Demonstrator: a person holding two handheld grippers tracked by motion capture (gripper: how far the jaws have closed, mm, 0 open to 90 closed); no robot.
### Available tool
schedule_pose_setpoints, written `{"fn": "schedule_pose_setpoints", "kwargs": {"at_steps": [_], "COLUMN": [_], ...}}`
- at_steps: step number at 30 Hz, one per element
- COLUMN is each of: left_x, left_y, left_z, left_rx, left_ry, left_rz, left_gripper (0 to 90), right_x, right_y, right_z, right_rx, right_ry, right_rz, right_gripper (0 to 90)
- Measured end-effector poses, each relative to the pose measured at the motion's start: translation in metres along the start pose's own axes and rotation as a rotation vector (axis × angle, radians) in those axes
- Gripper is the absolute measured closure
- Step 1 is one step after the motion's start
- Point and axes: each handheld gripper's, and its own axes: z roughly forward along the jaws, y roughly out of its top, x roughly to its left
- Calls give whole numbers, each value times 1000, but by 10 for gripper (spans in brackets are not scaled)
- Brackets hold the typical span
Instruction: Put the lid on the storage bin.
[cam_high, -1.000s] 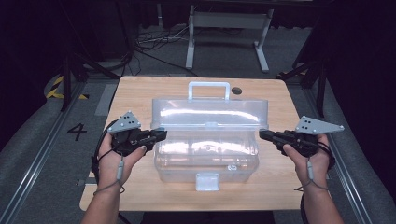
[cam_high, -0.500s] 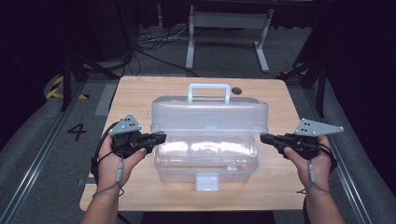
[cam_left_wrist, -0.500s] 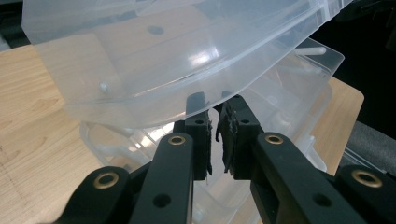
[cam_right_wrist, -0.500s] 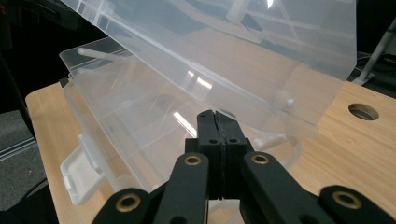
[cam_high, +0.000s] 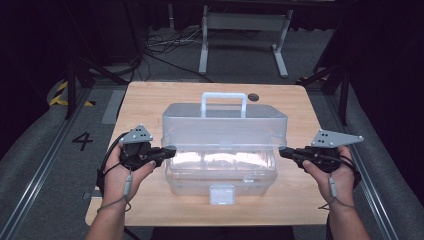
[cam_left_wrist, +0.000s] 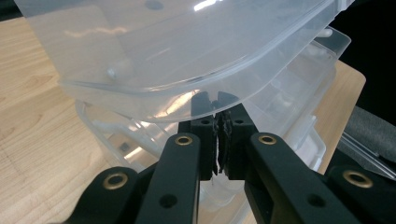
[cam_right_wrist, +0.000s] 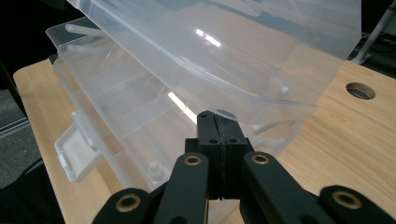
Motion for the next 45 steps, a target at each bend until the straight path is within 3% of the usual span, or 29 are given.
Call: {"fn": "schedule_pose_setpoints", "kwargs": {"at_steps": [11, 33, 45], "left_x": [-3, -6, -7], "left_y": [-1, -2, -3], "left_z": [-1, -1, 0], "left_rx": [66, 195, 246], "left_ry": [22, 17, 17], "left_rz": [5, 37, 25], "left_gripper": [898, 898, 898], "right_x": [2, 5, 8], "right_y": [-1, -4, -4], "right_z": [0, 0, 2], "right_rx": [51, 147, 206], "right_ry": [13, 27, 28], "right_rz": [-6, -32, -58], "right_gripper": [900, 900, 900]}}
